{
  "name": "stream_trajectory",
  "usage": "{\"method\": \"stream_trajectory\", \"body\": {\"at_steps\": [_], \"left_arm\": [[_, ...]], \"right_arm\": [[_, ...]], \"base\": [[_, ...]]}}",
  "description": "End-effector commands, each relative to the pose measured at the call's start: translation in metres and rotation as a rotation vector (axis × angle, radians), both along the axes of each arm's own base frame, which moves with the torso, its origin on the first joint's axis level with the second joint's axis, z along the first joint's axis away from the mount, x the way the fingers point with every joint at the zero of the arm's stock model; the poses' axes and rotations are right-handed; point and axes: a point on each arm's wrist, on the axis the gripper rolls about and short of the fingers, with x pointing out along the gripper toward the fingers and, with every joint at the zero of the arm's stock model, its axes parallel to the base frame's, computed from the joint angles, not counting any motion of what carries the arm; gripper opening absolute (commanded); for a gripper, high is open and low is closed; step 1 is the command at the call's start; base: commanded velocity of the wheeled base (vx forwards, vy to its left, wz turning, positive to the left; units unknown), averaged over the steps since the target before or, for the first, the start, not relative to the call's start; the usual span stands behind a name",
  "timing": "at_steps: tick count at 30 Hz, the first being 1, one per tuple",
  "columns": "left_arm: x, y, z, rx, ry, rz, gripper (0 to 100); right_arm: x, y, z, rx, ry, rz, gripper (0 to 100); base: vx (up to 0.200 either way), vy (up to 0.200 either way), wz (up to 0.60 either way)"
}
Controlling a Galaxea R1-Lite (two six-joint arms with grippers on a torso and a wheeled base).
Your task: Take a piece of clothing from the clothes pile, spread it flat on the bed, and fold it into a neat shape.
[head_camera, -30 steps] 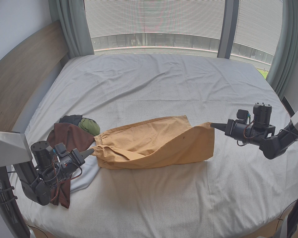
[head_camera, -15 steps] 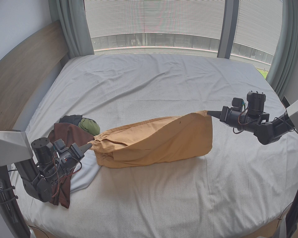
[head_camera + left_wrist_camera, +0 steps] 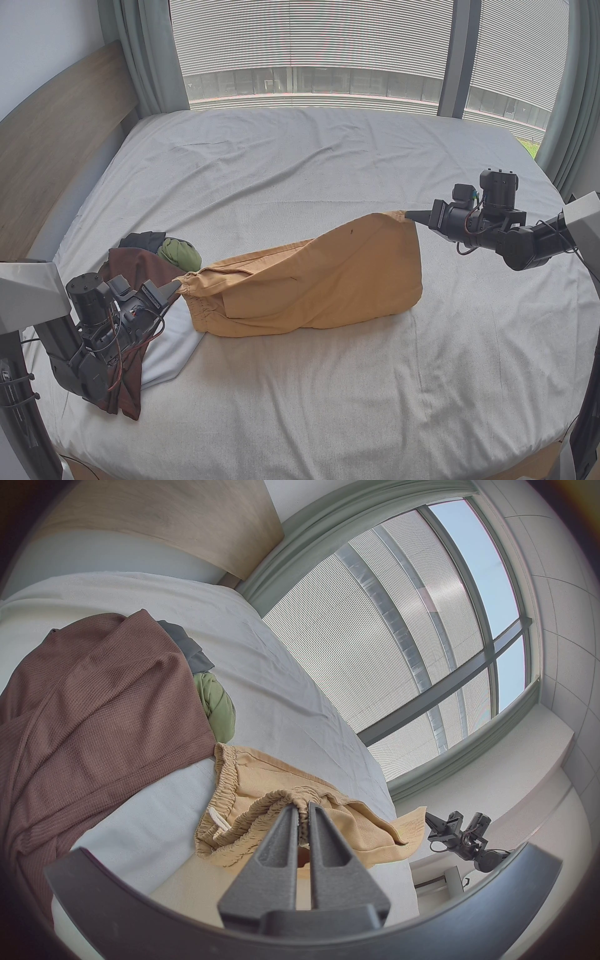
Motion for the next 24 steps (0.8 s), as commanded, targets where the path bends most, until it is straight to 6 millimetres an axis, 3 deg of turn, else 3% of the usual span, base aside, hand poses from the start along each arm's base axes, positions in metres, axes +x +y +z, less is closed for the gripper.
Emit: {"method": "stream_trajectory", "body": {"at_steps": [1, 24], "left_arm": [[0.005, 0.002, -0.007, 0.0, 0.014, 0.01, 0], [0.037, 0.001, -0.021, -0.002, -0.019, 0.033, 0]], "right_arm": [[0.014, 0.001, -0.015, -0.002, 0.013, -0.002, 0], [0.057, 0.013, -0.028, 0.001, -0.033, -0.03, 0]], "base": [[0.0, 0.0, 0.0], [0.0, 0.0, 0.0]]}}
